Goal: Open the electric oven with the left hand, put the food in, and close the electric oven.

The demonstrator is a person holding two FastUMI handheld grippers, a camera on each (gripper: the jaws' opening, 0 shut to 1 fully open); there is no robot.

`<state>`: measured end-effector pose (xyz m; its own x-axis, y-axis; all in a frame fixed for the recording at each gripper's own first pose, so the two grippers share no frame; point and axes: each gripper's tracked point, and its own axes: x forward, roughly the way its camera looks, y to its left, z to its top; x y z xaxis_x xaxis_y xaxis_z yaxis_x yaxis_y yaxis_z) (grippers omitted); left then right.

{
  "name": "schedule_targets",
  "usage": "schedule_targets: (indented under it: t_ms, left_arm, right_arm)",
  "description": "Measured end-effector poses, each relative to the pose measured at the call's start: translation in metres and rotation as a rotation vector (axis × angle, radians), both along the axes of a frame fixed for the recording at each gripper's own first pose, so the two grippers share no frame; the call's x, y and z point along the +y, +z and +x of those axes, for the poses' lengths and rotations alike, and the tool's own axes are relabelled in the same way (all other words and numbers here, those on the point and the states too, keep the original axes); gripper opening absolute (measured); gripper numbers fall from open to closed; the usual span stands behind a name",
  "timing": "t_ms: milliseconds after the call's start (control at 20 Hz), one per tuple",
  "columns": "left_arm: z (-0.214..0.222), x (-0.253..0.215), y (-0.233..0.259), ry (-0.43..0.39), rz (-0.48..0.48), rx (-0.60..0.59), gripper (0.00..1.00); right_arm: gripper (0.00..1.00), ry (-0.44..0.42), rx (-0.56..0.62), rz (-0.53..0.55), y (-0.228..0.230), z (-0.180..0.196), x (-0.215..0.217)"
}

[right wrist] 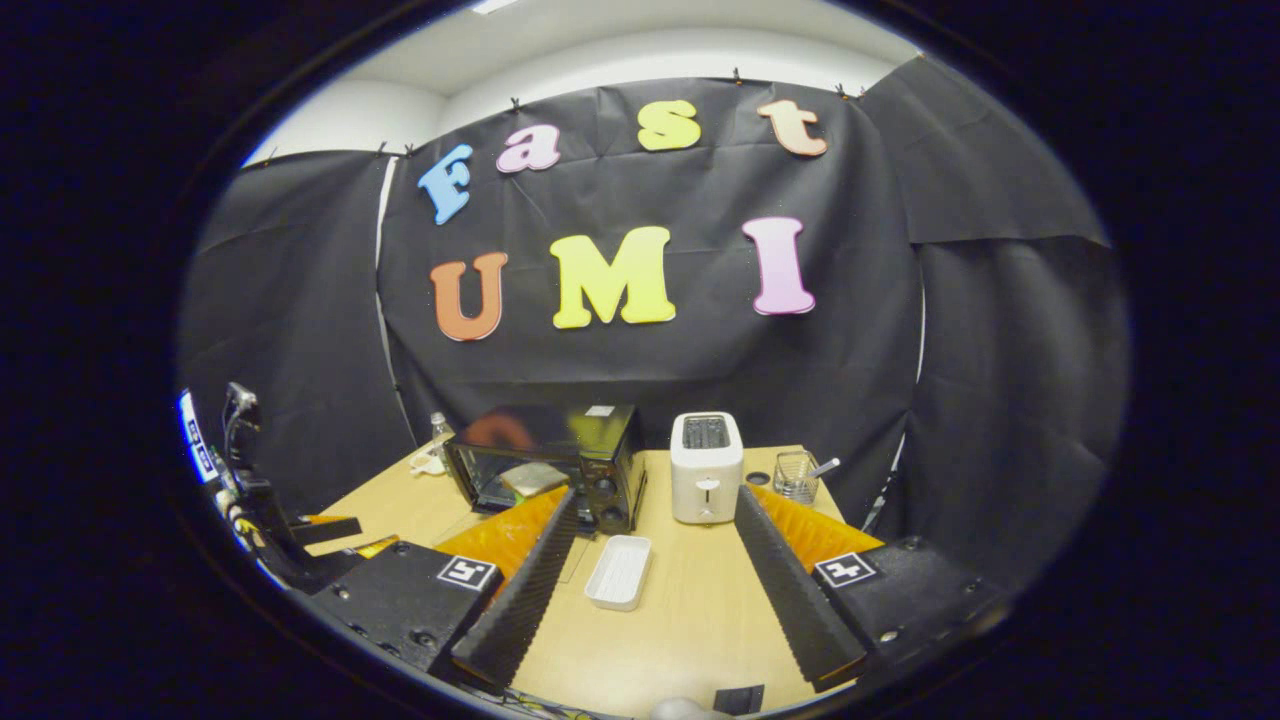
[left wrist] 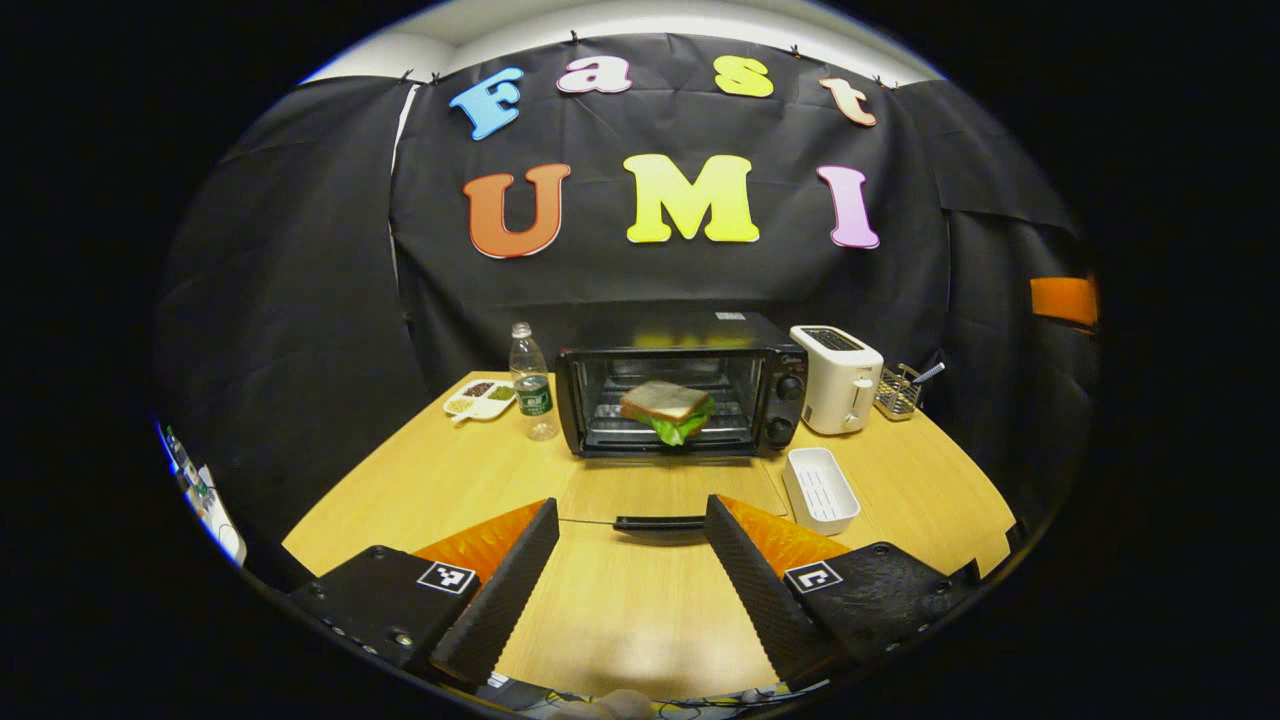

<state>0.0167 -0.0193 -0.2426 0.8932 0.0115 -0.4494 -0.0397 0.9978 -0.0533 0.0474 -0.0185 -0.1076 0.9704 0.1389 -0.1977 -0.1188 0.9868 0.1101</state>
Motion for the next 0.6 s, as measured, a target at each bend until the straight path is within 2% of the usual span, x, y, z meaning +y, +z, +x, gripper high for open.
schedule_targets:
  t_ms: [200,250,300,600]
  left_arm:
    - [0.003,-0.032,-0.046,-0.03,-0.031,0.095,0.96]
    - [0.005,-0.036,-0.058,-0.036,-0.042,0.117,0.96]
    - [0.007,-0.041,-0.069,-0.042,-0.052,0.137,0.96]
    - [0.026,-0.051,-0.134,-0.077,-0.113,0.266,0.96]
  right_arm:
    - [1.0,0.002,0.017,-0.017,-0.002,0.0,-0.018]
    - [0.89,-0.007,0.021,-0.023,-0.001,0.0,-0.022]
    - [1.0,-0.018,0.024,-0.026,0.0,0.0,-0.025]
    - [1.0,-0.077,0.057,-0.053,-0.001,0.001,-0.027]
